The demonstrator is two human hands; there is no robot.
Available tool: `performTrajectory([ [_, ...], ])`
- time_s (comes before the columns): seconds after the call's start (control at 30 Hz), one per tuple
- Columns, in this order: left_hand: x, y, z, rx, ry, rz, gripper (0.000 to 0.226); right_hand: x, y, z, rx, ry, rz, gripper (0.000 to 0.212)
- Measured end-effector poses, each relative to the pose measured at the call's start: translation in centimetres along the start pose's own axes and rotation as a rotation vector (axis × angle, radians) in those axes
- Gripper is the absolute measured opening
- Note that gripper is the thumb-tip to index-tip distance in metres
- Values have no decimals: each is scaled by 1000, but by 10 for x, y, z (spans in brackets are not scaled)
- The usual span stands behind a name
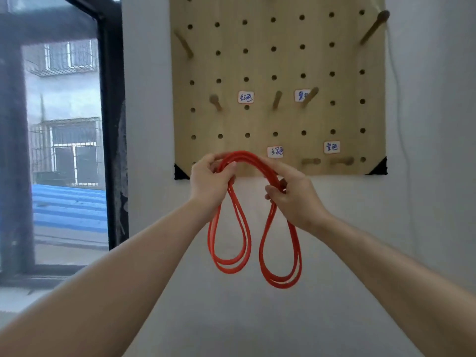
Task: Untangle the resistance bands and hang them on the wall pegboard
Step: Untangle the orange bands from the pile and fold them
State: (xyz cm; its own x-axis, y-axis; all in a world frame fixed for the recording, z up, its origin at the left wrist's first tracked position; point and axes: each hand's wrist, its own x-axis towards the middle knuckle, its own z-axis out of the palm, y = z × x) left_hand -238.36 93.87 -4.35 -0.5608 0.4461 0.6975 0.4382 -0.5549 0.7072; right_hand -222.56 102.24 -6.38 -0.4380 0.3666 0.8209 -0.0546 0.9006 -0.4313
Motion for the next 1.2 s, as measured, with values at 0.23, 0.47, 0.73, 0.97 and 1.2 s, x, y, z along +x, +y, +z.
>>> performTrajectory([
  [0.23,46,-19,20,323,58,192,18,56,23,-1,-126,-19,17,63],
  [0.47,54,-82,36,474,91,245,15,87,72,17,-218,-24,-79,69],
  [0.73,74,-112,51,470,121,234,33,109,112,40,-98,-52,-85,69],
  [0.97,82,-104,55,483,253,126,31,137,115,37,-79,135,18,34],
  [1.2,72,-107,45,547,166,51,24,115,109,39,-368,-28,-7,34],
])
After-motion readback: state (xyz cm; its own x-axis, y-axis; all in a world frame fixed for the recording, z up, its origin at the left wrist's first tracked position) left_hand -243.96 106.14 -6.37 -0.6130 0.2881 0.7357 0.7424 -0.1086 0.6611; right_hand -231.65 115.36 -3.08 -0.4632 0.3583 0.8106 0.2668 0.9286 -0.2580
